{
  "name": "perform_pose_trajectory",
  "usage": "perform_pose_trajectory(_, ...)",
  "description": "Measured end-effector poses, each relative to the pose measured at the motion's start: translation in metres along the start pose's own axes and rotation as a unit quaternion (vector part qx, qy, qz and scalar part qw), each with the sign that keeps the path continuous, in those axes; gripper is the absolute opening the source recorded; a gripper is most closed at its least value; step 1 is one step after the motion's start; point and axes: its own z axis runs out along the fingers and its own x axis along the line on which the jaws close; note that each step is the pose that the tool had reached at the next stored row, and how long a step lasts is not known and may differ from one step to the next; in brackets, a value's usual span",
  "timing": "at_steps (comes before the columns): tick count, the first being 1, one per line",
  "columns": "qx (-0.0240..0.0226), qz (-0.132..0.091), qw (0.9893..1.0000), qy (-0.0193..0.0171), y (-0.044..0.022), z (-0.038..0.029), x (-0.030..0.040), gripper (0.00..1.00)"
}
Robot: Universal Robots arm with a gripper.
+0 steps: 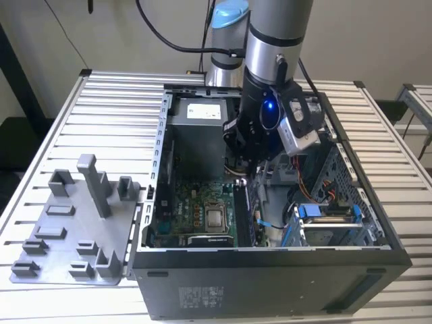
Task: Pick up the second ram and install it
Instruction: 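Insert the second ram into the second slot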
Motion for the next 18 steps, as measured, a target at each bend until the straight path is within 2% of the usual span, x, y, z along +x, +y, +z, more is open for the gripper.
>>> perform_pose_trajectory(7,-0.0024,0.0,1.0,0.0001,-0.0027,0.0076,0.003,0.14)
perform_pose_trajectory(14,-0.0029,0.0,1.0,0.0001,-0.0029,0.0194,0.0043,0.14)
perform_pose_trajectory(18,-0.0029,0.0,1.0,0.002,-0.003,0.0231,0.0051,0.14)
